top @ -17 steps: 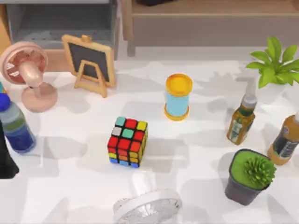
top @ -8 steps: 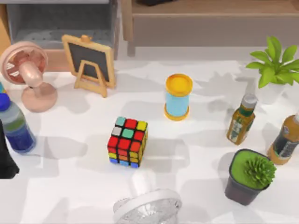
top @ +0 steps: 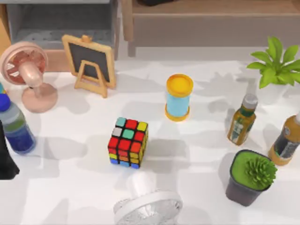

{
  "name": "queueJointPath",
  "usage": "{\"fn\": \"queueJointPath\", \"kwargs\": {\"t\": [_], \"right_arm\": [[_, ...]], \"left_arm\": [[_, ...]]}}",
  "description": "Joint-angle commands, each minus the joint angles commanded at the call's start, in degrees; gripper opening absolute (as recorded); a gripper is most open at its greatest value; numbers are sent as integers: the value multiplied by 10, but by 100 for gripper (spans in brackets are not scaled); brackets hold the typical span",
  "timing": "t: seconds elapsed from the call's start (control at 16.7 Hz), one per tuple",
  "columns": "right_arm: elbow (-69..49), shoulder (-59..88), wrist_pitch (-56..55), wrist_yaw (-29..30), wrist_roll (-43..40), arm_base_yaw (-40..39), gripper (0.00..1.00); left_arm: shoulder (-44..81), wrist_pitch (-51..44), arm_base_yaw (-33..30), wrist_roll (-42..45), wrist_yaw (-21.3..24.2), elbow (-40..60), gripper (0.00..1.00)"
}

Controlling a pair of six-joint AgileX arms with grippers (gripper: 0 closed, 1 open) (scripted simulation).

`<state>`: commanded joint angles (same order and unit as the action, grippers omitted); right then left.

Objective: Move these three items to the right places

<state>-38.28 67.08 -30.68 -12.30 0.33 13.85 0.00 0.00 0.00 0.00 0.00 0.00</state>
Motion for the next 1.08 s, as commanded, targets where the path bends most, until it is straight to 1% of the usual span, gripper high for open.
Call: {"fn": "queueJointPath", "kwargs": {"t": [0.24, 0.48, 0.66, 0.96, 1.08], "right_arm": [[-114, 228, -91, -37, 0, 41, 100], [-191, 364, -153, -63, -1, 68, 100], [-215, 401, -172, -71, -1, 77, 100], [-214, 402, -170, -70, -1, 74, 100], [-235, 416, -165, -66, -1, 72, 100]], "left_arm": [[0, 0, 0, 0, 0, 0, 100], [0, 0, 0, 0, 0, 0, 100], [0, 0, 0, 0, 0, 0, 100], [0, 0, 0, 0, 0, 0, 100], [0, 0, 0, 0, 0, 0, 100]]}}
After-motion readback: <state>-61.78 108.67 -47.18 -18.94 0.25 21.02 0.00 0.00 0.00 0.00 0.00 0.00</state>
